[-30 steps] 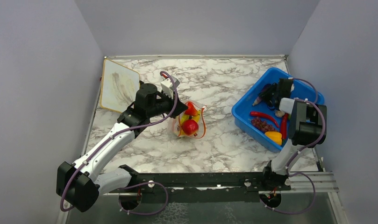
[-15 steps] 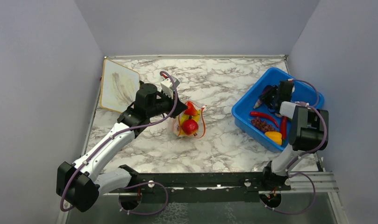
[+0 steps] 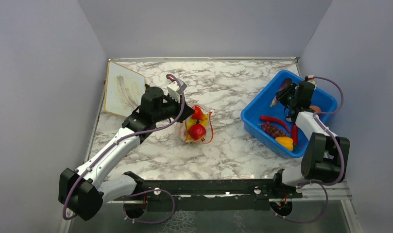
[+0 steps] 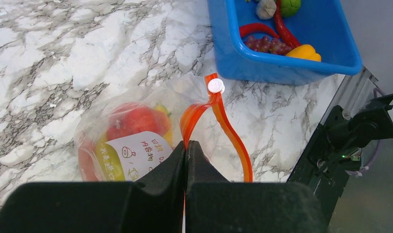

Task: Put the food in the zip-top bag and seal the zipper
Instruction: Pick up the fake vegetable from the bin, then place the fake vegetable in the zipper food storage bag.

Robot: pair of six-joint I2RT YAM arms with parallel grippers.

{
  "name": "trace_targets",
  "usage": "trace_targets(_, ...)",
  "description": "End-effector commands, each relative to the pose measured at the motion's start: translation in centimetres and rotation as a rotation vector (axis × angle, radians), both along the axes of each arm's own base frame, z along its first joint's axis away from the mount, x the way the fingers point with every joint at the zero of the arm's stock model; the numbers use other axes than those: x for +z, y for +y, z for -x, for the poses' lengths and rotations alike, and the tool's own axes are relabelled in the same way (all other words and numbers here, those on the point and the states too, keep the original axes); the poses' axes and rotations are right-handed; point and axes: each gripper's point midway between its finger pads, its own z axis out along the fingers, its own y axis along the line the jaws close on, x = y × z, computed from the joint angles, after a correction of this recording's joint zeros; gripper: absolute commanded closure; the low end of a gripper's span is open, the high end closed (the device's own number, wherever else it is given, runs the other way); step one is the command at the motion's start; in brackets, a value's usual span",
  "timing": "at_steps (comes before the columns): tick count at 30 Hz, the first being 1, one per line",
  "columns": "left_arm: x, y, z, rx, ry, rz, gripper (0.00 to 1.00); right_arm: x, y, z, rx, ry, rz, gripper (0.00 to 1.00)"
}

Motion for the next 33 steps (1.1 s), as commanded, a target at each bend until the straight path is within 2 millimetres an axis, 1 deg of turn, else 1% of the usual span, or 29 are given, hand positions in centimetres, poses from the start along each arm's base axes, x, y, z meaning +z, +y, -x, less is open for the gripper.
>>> trace_targets(1,0.2,0.1,-0.4,0.009,-0.026,-0.005,1.00,0.4,-0.7,1.7,-0.003,0.008,0.065,0.81)
trace_targets(5,0.1,0.1,-0.5,0.009,-0.024,-0.011,1.00,2.0,-0.5,2.4,0.022,-0.038,0.104,0.81)
trace_targets(11,0.6,0.2,-0.4,0.006,-0.054,-0.007,1.00,6.1,-0.3,3.4,0.057,-0.137,0.184,0.81)
trace_targets(14,1.1,-0.2,-0.7,0.004,-0.039,0.007,1.00,7.6,-0.5,3.7,0.052,-0.153,0.219,0.81)
trace_targets(16,1.6,-0.3,-0.8,0.010,-0.033,0.018,1.00,8.4,-0.3,3.8,0.069,-0.159,0.227,0.81)
trace_targets(22,4.3,-0.3,-1.5,0.053,-0.067,0.064,1.00,12.0,2.1,4.4,0.187,-0.256,0.215,0.81)
trace_targets(24,5.0,-0.2,-1.5,0.059,-0.075,0.071,1.00,12.9,3.1,4.6,0.219,-0.282,0.211,0.81)
trace_targets(26,5.6,0.1,-1.6,0.082,-0.078,0.081,1.00,13.5,3.9,4.8,0.238,-0.304,0.210,0.81)
trace_targets(30,6.6,0.5,-1.7,0.117,-0.102,0.115,1.00,15.5,4.8,5.3,0.263,-0.353,0.201,0.81)
trace_targets(33,6.8,0.4,-1.9,0.119,-0.096,0.121,1.00,16.9,6.5,5.9,0.336,-0.415,0.188,0.81)
